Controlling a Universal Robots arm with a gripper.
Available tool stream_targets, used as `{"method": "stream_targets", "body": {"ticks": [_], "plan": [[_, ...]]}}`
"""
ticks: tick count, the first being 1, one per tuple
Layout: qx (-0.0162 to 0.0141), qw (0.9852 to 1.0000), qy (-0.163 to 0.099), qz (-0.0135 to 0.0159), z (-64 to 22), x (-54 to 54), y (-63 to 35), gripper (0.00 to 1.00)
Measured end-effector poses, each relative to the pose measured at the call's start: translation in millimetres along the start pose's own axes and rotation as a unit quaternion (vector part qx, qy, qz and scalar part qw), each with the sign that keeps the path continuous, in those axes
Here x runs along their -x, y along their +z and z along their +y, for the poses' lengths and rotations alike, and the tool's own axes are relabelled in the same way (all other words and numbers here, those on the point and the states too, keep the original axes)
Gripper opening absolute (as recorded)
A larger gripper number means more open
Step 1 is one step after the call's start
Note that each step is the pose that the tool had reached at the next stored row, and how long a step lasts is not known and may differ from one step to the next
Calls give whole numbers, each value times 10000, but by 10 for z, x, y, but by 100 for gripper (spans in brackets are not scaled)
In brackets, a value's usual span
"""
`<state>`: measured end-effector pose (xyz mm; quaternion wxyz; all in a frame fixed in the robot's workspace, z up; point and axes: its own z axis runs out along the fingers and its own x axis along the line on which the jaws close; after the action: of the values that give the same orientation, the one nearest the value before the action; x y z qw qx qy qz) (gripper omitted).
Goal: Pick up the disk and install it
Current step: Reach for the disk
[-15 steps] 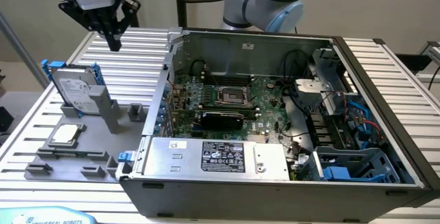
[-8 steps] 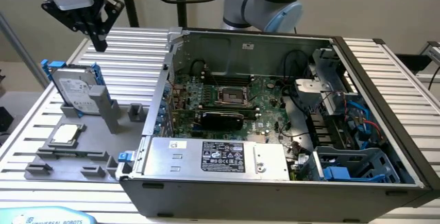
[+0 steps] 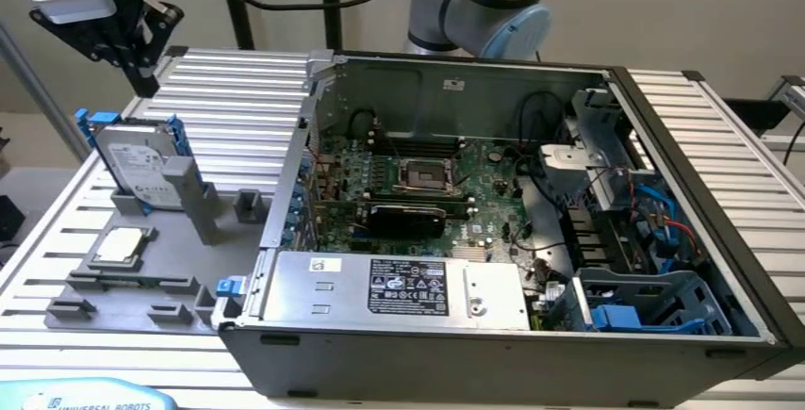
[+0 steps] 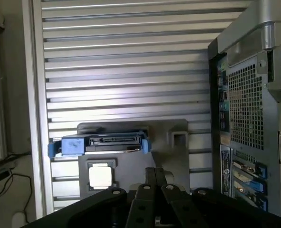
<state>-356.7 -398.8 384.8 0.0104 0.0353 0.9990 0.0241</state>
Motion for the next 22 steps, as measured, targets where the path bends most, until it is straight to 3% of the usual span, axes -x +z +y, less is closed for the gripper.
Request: {"method": "stream_targets", "body": {"ticks": [10,17,22], "plan": [[-1,10000,1,0,-10,-458,94,11],[-5,10000,0,0,98,-781,138,11],[-6,10000,-21,1,159,-819,143,11]]}}
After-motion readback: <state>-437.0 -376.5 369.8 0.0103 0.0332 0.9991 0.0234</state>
